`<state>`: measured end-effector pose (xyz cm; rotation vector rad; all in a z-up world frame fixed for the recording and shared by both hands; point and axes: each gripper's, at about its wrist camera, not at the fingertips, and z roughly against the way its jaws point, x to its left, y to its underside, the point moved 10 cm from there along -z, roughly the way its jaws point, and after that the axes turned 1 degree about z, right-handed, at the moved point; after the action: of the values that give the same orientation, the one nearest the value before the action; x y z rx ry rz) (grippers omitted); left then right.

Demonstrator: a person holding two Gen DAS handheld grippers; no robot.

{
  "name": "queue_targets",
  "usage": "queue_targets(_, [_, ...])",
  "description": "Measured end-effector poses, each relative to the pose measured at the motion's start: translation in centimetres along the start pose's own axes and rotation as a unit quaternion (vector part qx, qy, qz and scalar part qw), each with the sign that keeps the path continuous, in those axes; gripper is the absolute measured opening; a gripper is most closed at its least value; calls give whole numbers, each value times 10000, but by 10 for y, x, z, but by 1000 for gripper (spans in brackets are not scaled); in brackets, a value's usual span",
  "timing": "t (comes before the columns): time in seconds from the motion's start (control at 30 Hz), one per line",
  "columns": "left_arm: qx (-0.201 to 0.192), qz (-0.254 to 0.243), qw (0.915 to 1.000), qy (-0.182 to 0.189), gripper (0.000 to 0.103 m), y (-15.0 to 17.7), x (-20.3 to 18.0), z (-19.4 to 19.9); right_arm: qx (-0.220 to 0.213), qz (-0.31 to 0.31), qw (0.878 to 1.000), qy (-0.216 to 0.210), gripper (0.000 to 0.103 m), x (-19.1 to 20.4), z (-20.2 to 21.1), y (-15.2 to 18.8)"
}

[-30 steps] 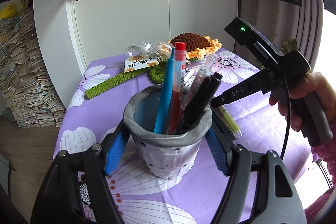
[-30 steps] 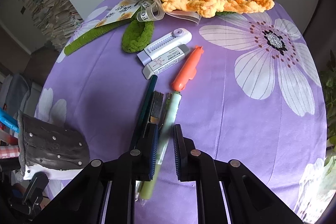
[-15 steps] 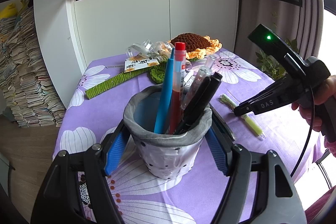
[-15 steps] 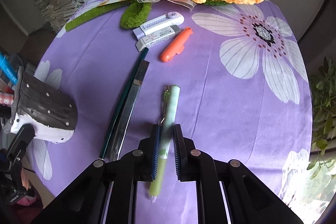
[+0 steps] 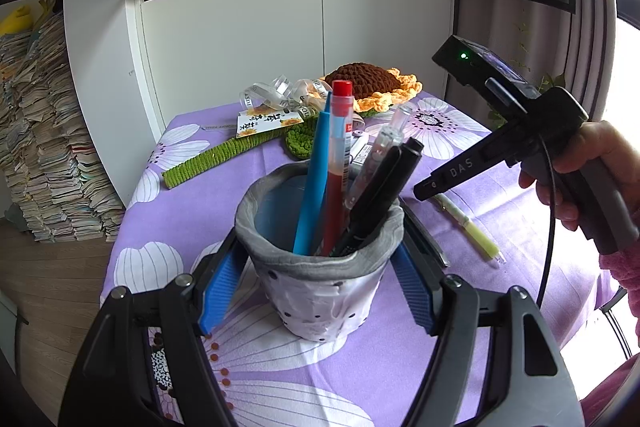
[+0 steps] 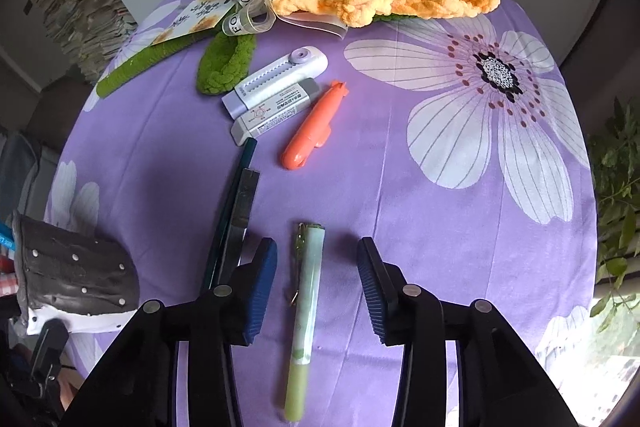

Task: Organize stationery
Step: 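Close the right gripper around the pale green pen, then lift the pale green pen and drop it into the pen holder cup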

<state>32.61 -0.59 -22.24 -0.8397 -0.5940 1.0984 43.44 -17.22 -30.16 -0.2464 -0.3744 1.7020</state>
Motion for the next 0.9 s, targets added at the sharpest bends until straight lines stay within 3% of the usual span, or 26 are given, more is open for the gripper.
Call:
queue_targets(0.1, [-8,13,10000,7,71,0,0,0,-51,104,9999,58,32,1,-1,-4])
queue_targets(0.17, [-9,11,10000,6,71,0,0,0,-41,181,9998,67,17,8,-3,-7])
queue_targets(0.33, [-5,7,10000,7,71,0,0,0,-261,187,9995,-27,16,13,13,-9])
queue_targets(0.5, [-7,3,10000,6,71,1,1,0,-963,188,9948,-270,16,24,69,-13])
queue_targets(0.7, [-6,0,10000,5,71,1,0,0,-1860,380,9798,-631,15,49,145,-9])
queue_targets(0.9, [-7,8,10000,8,71,1,0,0,-2740,615,9553,-921,15,73,210,-19])
